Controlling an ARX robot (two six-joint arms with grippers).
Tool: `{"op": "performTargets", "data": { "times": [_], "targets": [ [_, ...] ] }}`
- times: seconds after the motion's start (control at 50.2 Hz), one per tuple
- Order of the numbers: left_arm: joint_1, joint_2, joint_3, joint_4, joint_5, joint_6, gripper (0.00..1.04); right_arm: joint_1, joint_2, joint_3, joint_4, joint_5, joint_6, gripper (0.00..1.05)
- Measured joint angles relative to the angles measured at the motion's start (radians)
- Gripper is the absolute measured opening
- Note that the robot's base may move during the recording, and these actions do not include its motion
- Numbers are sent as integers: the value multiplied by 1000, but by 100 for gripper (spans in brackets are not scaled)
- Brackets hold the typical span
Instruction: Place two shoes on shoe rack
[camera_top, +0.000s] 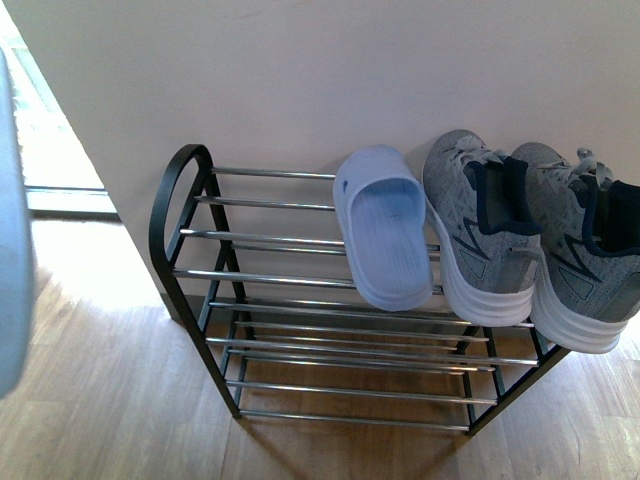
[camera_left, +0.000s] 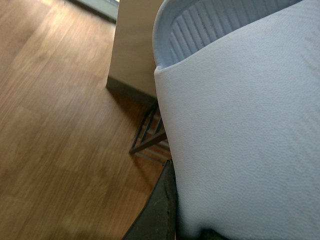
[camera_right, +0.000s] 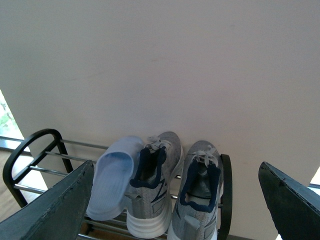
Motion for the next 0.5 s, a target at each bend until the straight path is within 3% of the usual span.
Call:
{"op": "performTargets", "data": {
  "times": [0.239, 0.498],
  "targets": [
    [-34, 388, 141, 39, 55, 110, 2, 0, 0, 0, 0, 0, 0, 96],
    [-71, 546, 310, -29, 79, 206, 2, 0, 0, 0, 0, 0, 0, 96]
  ]
}}
